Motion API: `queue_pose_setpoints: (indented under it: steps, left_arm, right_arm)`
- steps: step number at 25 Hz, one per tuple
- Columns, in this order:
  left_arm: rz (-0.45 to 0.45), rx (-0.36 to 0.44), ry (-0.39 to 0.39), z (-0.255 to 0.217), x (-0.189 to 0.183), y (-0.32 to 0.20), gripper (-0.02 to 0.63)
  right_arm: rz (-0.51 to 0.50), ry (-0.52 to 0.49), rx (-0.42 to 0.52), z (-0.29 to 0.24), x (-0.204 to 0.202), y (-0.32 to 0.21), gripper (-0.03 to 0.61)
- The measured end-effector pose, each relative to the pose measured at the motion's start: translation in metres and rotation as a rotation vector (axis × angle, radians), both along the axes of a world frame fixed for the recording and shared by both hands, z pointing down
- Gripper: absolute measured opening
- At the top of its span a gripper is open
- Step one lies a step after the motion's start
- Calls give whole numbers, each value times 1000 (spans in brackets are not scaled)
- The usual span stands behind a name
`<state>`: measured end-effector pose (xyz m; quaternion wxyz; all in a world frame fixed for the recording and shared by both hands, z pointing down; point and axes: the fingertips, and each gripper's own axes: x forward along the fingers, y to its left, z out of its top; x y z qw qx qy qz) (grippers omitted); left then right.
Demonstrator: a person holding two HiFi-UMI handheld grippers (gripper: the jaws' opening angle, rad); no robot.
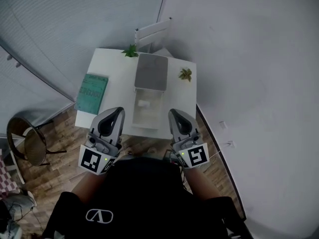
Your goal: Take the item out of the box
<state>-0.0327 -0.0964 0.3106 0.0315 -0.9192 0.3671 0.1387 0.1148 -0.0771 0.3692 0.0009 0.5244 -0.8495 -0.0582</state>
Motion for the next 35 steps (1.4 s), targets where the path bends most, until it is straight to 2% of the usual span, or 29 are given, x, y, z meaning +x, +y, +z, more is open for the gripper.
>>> queue_pose_setpoints:
  steps: [7, 16, 17, 18, 19, 22, 30, 35]
  left_arm:
    - [-85, -13, -5, -3, 6, 3, 5]
    - [-102, -31, -10, -1, 11, -1, 5]
    - [-103, -34, -11, 0, 11, -1, 5]
    - [-104, -36, -12, 2, 10, -2, 5]
    - [-105, -39, -13, 3, 10, -2, 5]
    - [-115, -43, -1, 6, 7, -3, 5]
    - [-145, -60, 14, 12, -7, -2, 5]
    - [-175, -78, 17, 20, -21, 1, 5]
  right_arm:
    - [-107, 2, -34, 10, 0, -14, 5]
    - [-157, 18, -61, 16, -4, -28, 5]
    - [-166, 14, -59, 15, -8, -31, 60]
    - [-178, 7, -59, 14, -13, -33, 473]
    - [-191, 10, -61, 14, -17, -35, 584]
    - [-233, 100, -82, 22, -28, -36, 584]
    - [-337, 281, -262, 83, -44, -58, 584]
    - [-411, 476, -368, 146, -52, -81, 575]
